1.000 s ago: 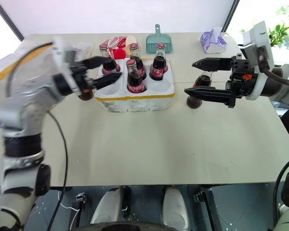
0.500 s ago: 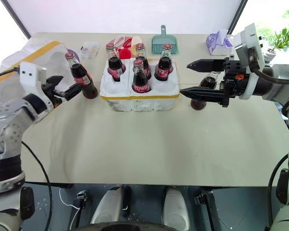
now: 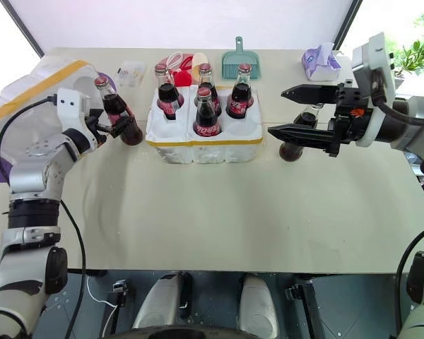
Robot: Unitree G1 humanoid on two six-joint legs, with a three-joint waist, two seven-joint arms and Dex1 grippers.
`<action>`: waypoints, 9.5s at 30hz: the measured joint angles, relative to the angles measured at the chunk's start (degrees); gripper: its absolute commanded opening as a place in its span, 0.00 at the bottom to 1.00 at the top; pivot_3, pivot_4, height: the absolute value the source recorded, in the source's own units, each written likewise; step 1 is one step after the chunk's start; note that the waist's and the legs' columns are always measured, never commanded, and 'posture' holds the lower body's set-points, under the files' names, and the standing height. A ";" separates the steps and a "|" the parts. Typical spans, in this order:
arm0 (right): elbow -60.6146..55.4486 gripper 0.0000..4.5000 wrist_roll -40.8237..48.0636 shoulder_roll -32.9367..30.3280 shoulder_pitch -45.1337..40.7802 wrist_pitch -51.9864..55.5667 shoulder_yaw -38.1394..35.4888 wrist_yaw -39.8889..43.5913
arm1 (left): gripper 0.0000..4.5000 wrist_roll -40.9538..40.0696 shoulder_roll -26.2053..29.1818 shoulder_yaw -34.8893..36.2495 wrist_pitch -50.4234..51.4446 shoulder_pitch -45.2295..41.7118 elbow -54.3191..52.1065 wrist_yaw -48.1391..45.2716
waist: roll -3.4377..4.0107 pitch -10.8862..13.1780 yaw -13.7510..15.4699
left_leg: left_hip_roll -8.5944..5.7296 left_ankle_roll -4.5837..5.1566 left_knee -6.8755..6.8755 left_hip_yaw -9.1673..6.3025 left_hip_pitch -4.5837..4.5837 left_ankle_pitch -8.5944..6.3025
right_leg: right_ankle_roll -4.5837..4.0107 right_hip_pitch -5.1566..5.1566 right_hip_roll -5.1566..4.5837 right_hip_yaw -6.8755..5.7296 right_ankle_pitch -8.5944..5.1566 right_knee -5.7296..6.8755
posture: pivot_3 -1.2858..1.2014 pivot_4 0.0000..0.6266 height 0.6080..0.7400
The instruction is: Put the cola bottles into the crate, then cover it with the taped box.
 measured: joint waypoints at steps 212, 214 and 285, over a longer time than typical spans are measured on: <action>1.70 1.00 4.28 -1.90 -11.29 7.70 -0.30 3.18 | 0.13 25.30 40.10 -13.45 -22.57 -15.13 51.49 -44.63 | -0.03 0.04 -1.10 | 0.11 -0.01 -0.06 0.21 0.02 -0.01 | -0.15 -0.47 -0.03 0.02 -0.15 0.75 | 0.52 0.24 0.97; 1.83 1.00 4.07 -2.86 -10.28 7.62 -0.31 3.65 | 0.13 25.25 40.05 -13.42 -23.91 -15.39 51.28 -43.42 | -0.04 0.04 -1.21 | 0.11 -0.01 -0.05 0.21 0.01 -0.01 | -0.15 -0.47 -0.03 0.02 -0.15 0.74 | 0.52 0.24 0.97; 0.29 1.00 -1.14 -0.94 19.27 0.11 -10.60 -10.01 | 0.94 -38.85 37.96 19.45 13.56 38.47 -36.44 -26.80 | -0.07 0.04 -1.56 | 0.11 -0.01 -0.01 0.11 0.10 -0.01 | -0.16 -0.33 -0.03 0.07 -0.17 0.67 | 0.52 0.24 0.97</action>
